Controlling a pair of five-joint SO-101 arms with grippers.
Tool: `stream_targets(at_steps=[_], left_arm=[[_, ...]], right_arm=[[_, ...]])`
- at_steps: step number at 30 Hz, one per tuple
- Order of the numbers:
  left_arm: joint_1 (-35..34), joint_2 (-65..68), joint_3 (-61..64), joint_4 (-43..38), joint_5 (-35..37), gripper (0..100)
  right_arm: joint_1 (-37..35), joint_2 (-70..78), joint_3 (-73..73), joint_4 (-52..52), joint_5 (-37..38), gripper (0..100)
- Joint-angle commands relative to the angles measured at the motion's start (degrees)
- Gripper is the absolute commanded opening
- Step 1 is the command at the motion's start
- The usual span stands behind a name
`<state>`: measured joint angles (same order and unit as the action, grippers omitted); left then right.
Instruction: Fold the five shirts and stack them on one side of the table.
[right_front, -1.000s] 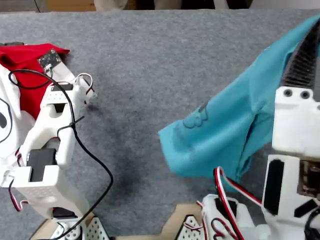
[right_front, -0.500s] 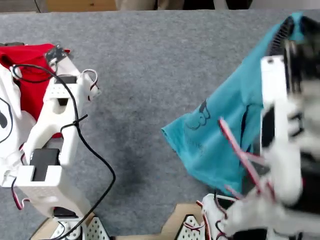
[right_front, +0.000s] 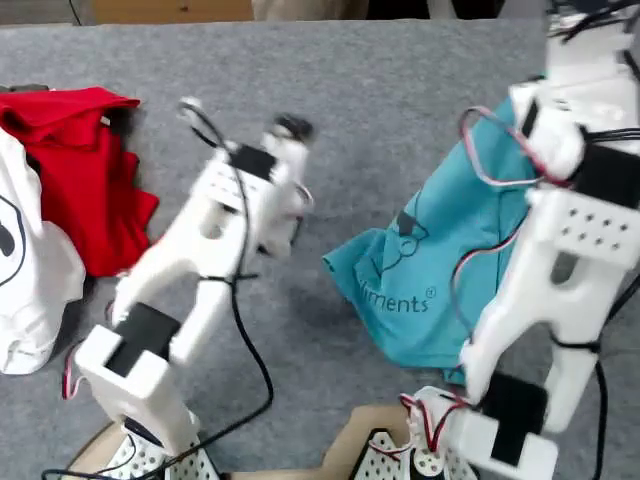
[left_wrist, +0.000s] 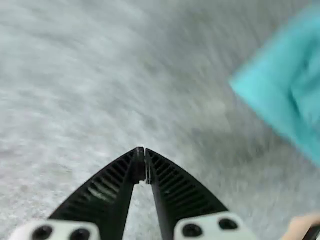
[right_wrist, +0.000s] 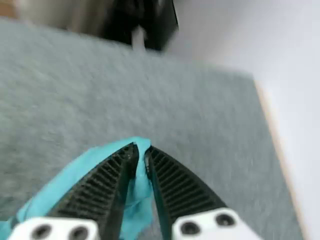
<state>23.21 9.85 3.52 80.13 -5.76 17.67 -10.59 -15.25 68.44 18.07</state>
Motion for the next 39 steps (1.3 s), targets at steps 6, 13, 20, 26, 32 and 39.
stream_targets(at_steps=[6,13,20,26,32,39], left_arm=[[9.1,-1.5,11.7,-11.9,-1.9,2],[13.5,-1.5,17.1,-22.6,-1.8,2],[18.6,-2.1,12.0,-21.1,1.4,2],[22.9,-1.4,8.8,-26.0,3.3,2],[23.0,-1.3,14.8,-40.0,3.4,2],[23.0,4.4,17.1,-46.5,3.4,2]], right_arm=[[12.9,10.9,5.8,-5.2,0.4,0.5],[13.6,24.3,15.7,-20.2,-1.1,0.5],[13.7,33.6,16.8,-31.3,-9.2,0.5],[16.8,35.9,12.6,-29.4,-12.0,0.5],[17.3,36.5,11.5,-29.4,-12.4,0.5],[17.3,36.5,11.5,-29.4,-12.3,0.5]])
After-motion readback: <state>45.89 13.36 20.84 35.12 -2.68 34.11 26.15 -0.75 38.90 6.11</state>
